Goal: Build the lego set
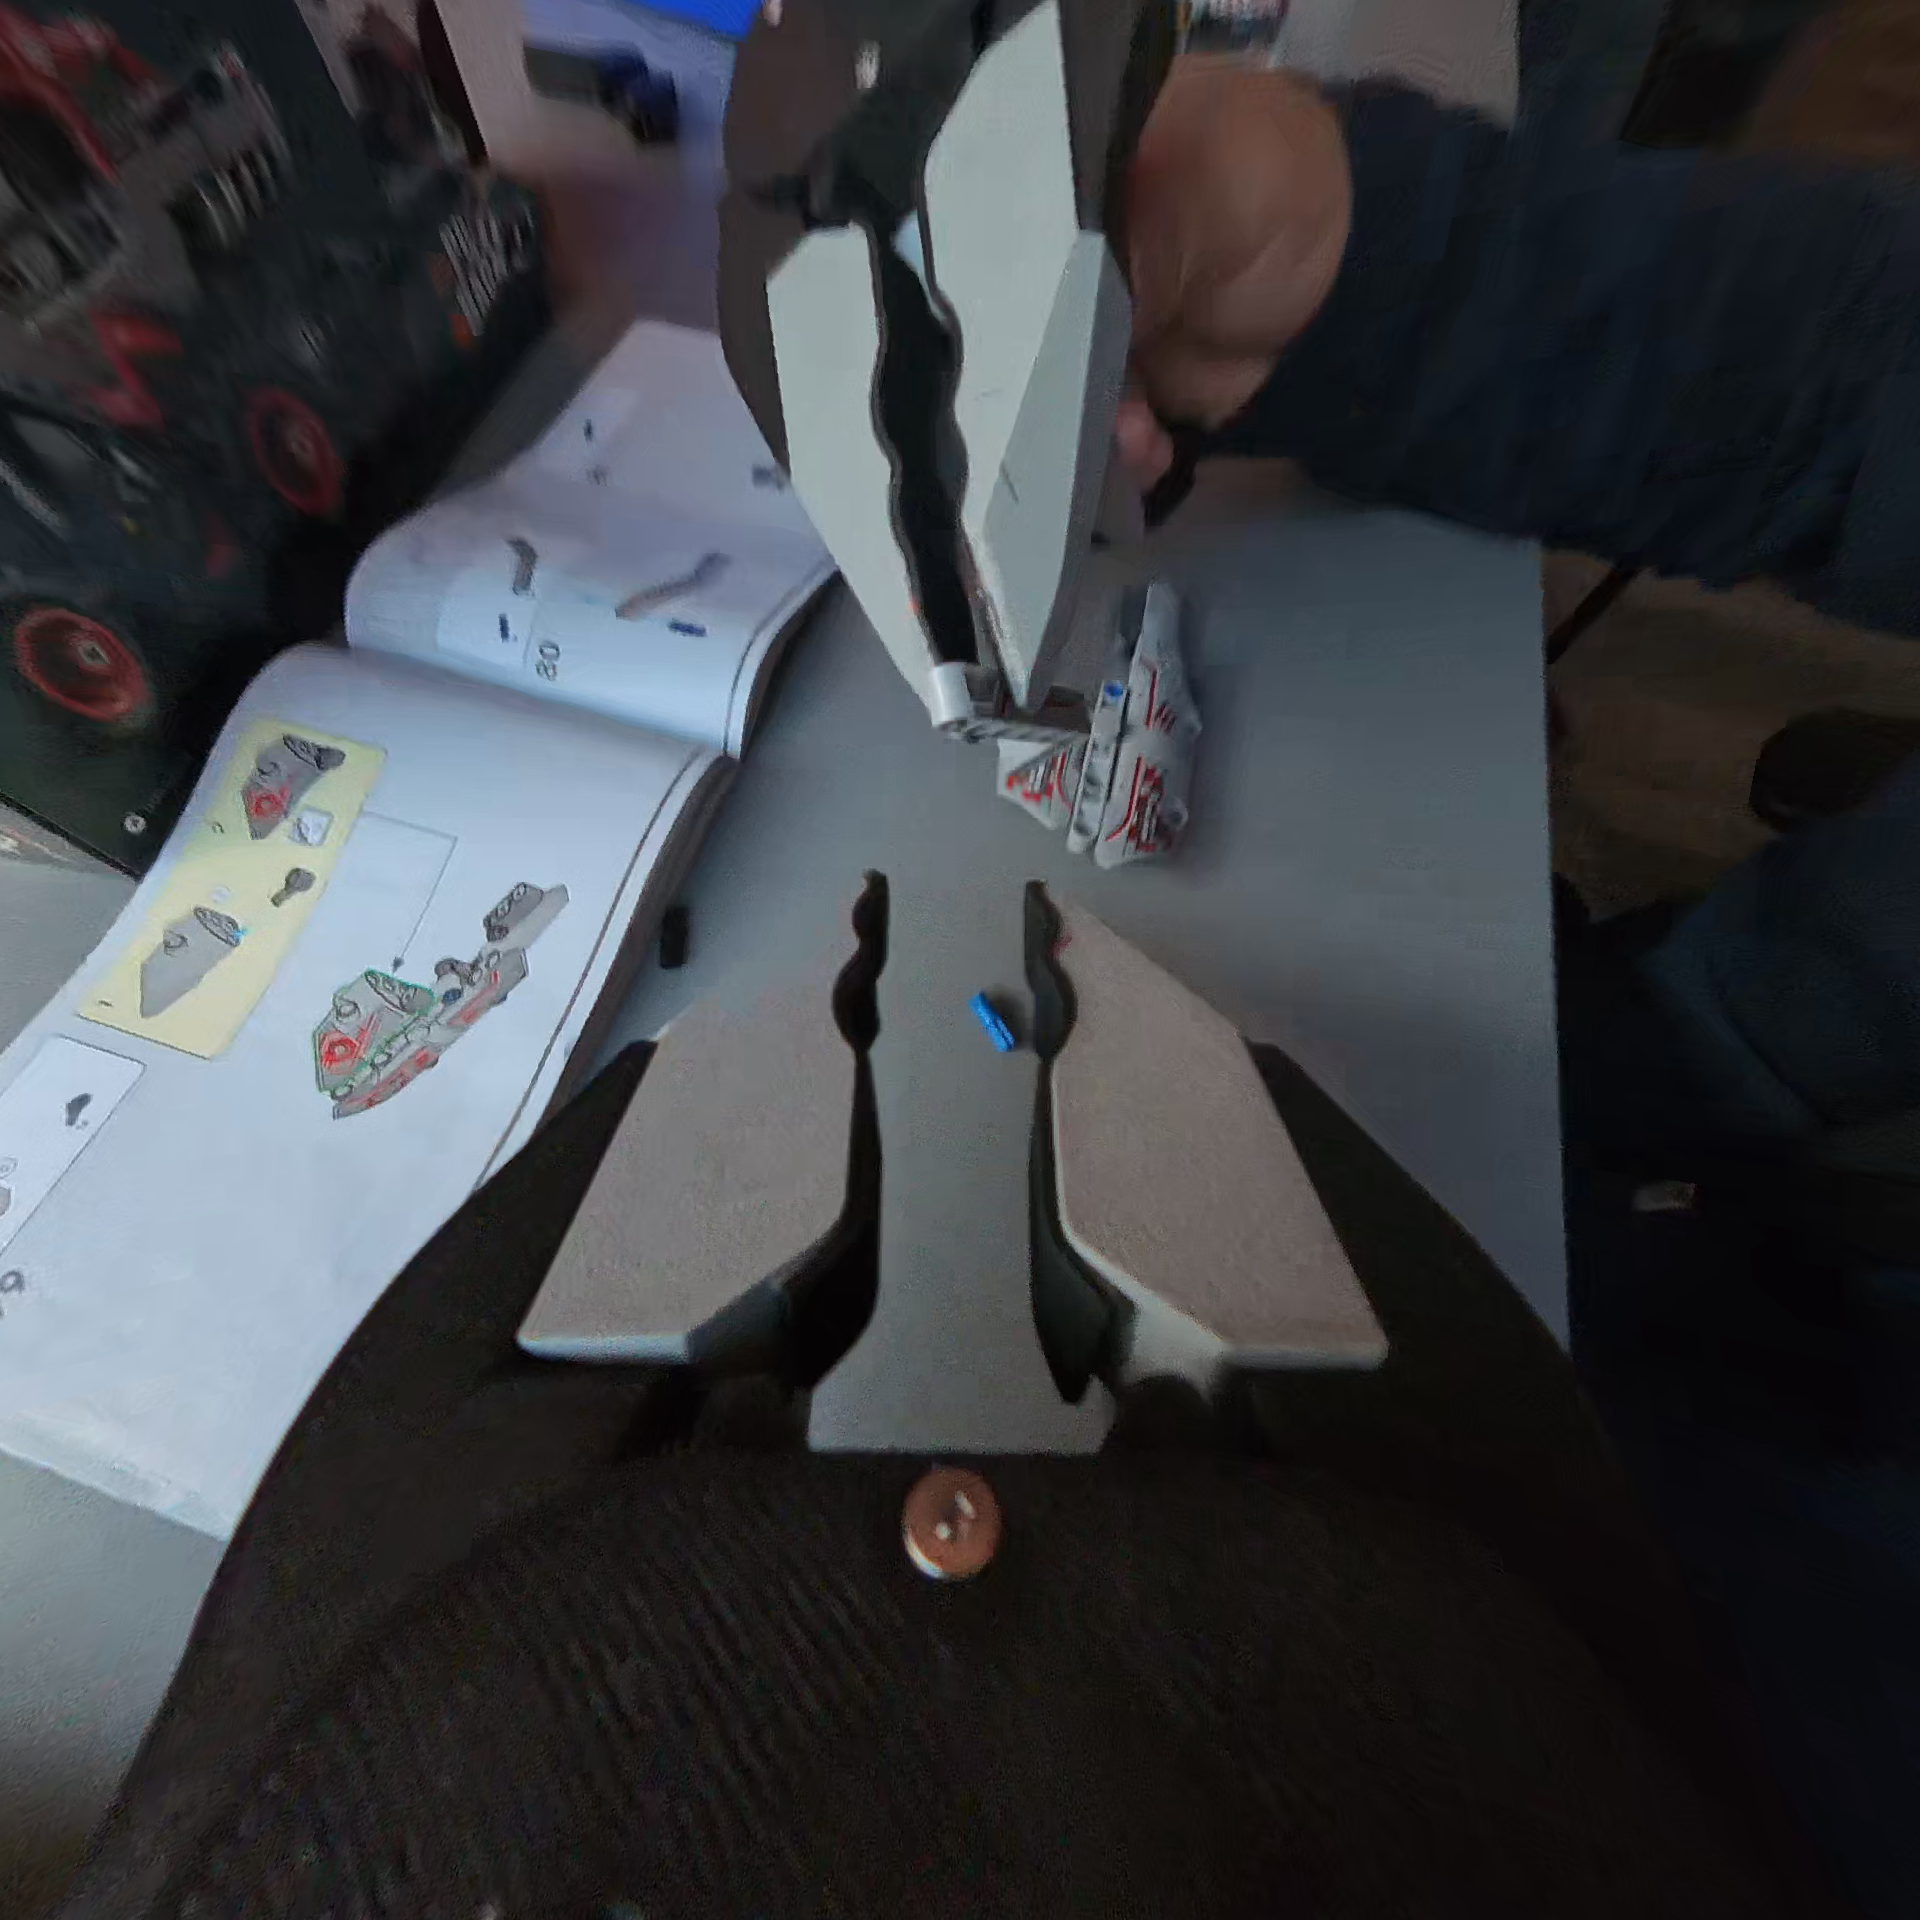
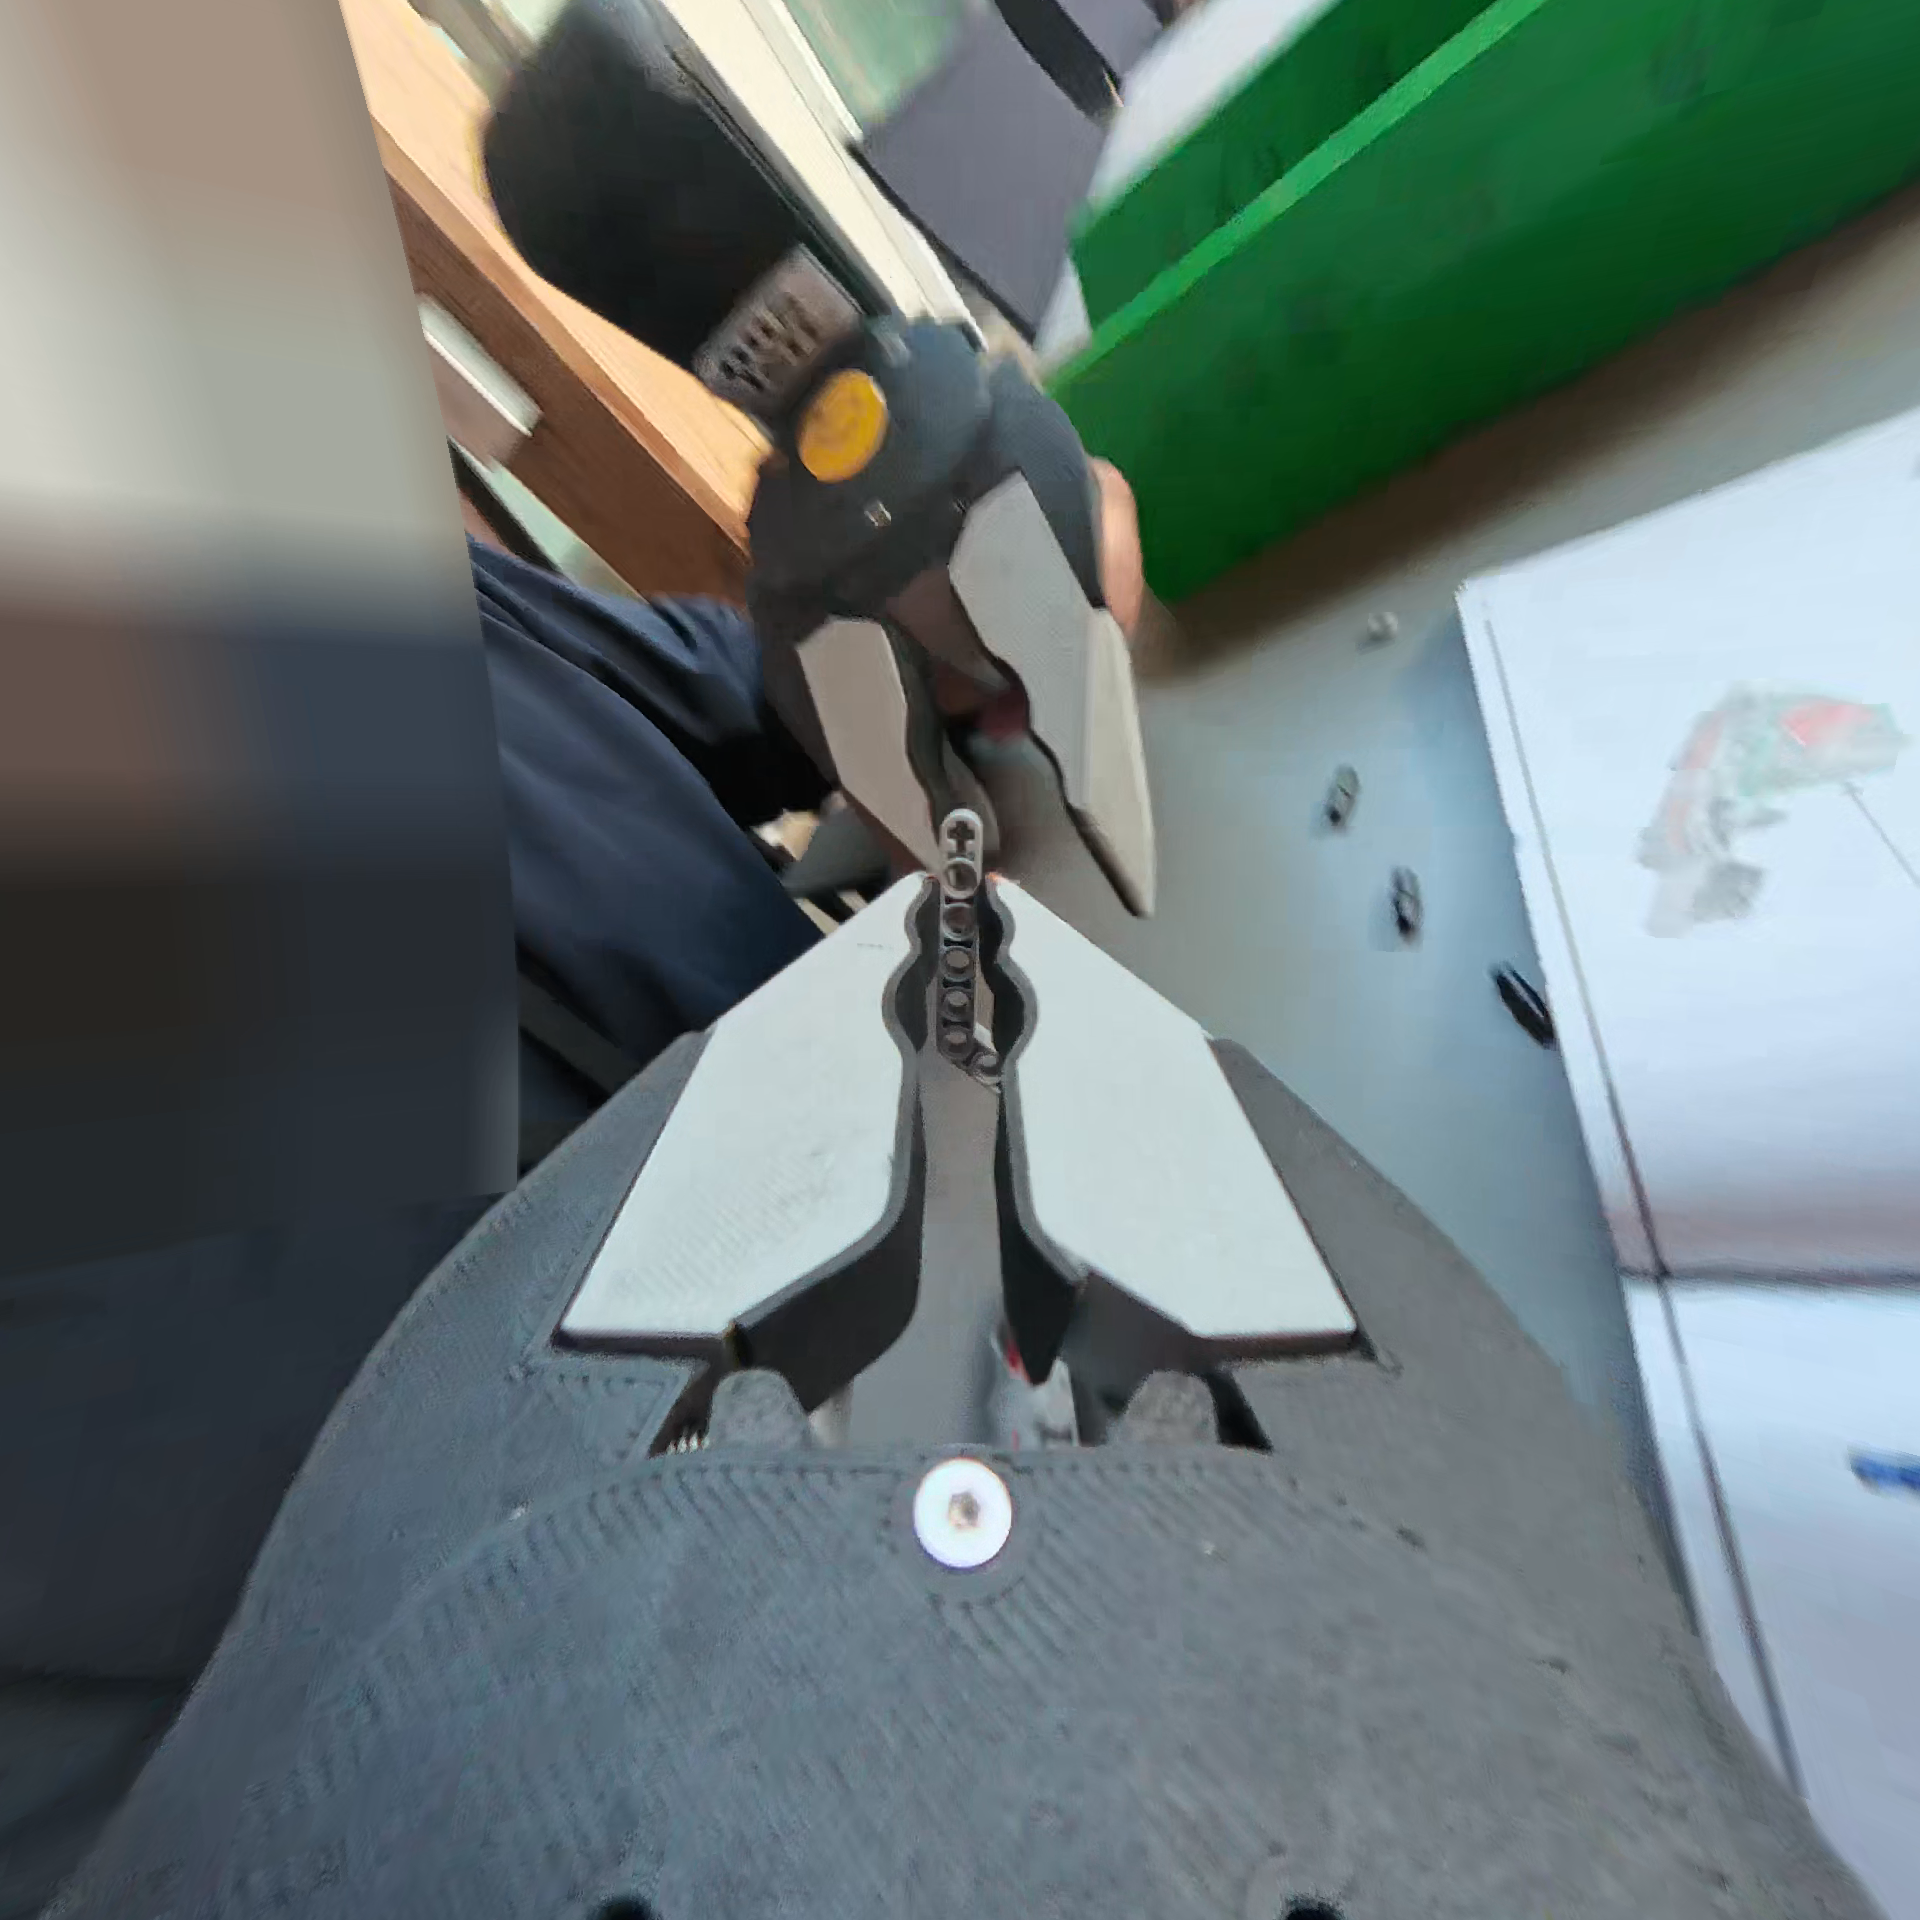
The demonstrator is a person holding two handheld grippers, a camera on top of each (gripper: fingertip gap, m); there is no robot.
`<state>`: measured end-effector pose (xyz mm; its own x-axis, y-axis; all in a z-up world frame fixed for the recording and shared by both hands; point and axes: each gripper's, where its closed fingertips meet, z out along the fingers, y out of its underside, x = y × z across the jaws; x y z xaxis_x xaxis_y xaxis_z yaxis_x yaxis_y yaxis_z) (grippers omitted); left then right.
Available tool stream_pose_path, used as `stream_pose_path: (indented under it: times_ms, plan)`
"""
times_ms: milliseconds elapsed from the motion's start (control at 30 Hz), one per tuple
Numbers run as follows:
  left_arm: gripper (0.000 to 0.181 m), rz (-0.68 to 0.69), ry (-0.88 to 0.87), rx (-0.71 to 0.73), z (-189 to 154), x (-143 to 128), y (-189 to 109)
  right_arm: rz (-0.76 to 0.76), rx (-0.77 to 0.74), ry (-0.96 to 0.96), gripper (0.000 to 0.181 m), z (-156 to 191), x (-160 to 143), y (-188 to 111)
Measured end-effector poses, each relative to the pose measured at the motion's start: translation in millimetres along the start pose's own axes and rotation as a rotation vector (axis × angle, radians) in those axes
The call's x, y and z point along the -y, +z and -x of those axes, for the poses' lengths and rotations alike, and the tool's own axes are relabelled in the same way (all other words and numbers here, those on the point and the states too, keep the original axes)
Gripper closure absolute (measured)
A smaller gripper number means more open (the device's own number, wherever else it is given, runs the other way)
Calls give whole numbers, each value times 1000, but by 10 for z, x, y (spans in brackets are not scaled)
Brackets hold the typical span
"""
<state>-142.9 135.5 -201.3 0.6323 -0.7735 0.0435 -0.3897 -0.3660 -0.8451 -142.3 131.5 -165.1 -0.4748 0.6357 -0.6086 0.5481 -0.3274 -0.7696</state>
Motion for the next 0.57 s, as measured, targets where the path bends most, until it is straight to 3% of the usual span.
stream_pose_path:
  times_ms: [33, 133, 200, 267, 333, 433, 567]
  plan:
    - [147, -34, -24, -12, -29, 56, -12, -54, 51, -2, 178, 73, 77, 17]
    - [127, -100, -136, -104, -150, 173, 22, -145, 168, 2, 178, 241, 186, 110]
    - [140, -192, -178, -130, -194, 302, -21, -164, 162, -4, 178, 235, 184, 176]
    - [170, -237, -201, -143, -235, 337, -63, -213, 129, -21, 178, 203, 223, 187]
    - [173, -245, -231, -145, -248, 312, -82, -223, 98, -45, 178, 185, 215, 187]
    - [174, -118, -219, -148, -260, 94, -119, -137, 25, -61, 178, 111, 72, 222]
    - [175, 235, -175, -154, -300, -467, -197, 172, -119, -99, 181, -55, -437, 309]
